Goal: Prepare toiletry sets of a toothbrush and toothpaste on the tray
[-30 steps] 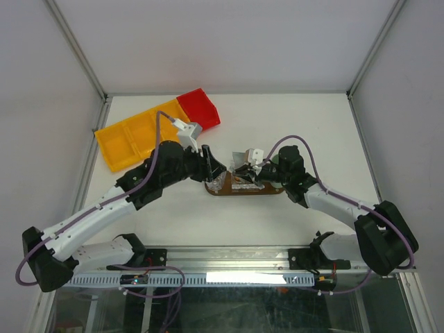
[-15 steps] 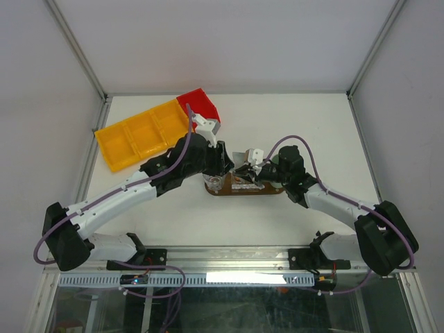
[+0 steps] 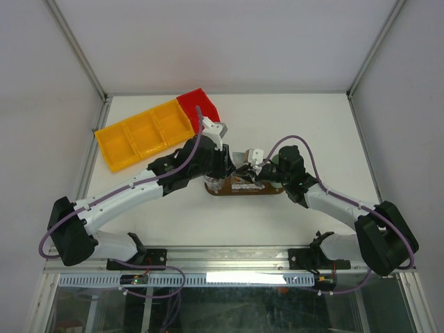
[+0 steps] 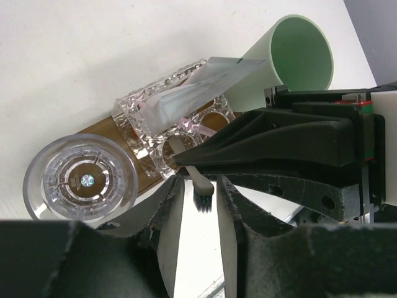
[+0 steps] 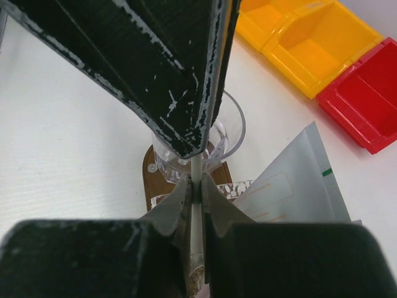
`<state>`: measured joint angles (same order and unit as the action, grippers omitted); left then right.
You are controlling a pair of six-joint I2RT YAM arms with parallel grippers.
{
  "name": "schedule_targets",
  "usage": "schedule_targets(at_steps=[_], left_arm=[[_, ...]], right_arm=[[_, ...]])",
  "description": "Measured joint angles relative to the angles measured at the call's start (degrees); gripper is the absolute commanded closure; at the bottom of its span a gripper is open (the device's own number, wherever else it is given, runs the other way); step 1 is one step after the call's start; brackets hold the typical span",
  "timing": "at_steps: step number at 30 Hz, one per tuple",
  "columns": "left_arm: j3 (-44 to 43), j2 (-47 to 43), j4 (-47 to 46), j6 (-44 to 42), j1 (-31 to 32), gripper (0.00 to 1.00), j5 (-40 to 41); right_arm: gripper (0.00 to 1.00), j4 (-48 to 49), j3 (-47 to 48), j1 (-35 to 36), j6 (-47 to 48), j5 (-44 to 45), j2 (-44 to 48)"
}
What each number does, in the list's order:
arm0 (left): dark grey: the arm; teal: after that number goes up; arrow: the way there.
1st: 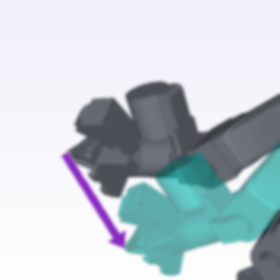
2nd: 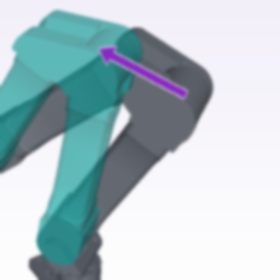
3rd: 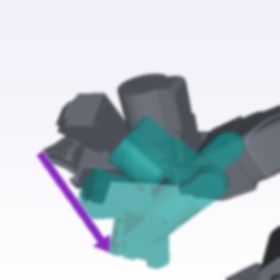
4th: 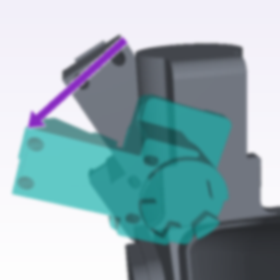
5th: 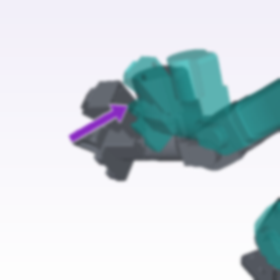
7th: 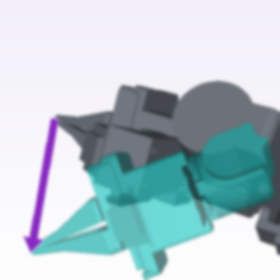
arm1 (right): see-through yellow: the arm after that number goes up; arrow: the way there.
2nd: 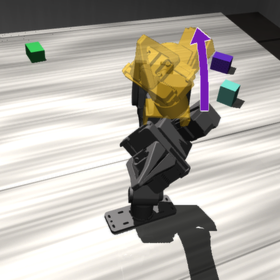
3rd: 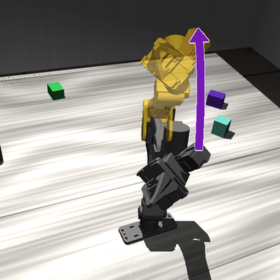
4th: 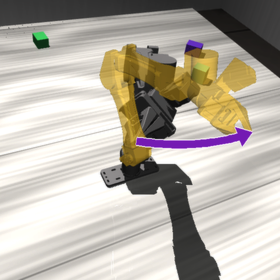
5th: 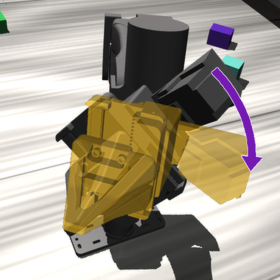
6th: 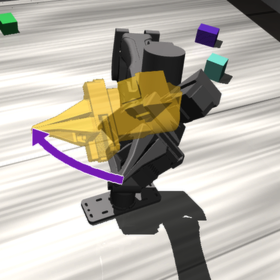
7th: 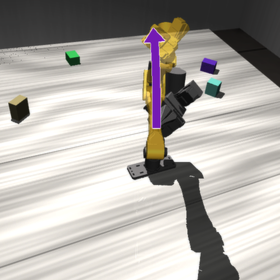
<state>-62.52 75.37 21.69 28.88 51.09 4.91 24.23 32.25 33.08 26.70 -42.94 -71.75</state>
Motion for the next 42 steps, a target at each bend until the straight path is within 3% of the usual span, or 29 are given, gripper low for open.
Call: schedule_targets(at_steps=[11, 13, 19, 20, 27, 42], left_arm=[[-0.63, 0.37, 1.22, -1.44, 1.84, 0.96, 2.64], [-1.01, 0.37, 1.46, -1.51, 2.23, 0.97, 2.99], [-1.79, 0.50, 3.30, -1.73, 3.32, 0.99, 4.74], [-2.16, 0.68, 3.82, -1.79, 3.67, 0.99, 5.46], [-3.89, 1.38, 5.40, -2.16, 5.22, 1.00, 8.44], [-4.02, 1.31, 5.79, -1.99, 10.49, 1.00, 19.28]], right_arm=[[0.92, -1.11, 0.00, 0.00, 0.00, 0.04, 0.90], [0.46, -2.03, 0.00, 0.00, 0.00, 0.07, 1.84], [0.27, -8.37, 2.97, 0.00, -0.39, 0.68, 6.40], [0.19, -9.70, 4.26, 0.00, -0.81, 0.94, 7.13], [0.12, -18.23, 8.07, 0.00, -3.54, 6.25, 14.36], [0.05, -40.37, 13.07, 0.00, -7.21, 32.85, 26.77]])
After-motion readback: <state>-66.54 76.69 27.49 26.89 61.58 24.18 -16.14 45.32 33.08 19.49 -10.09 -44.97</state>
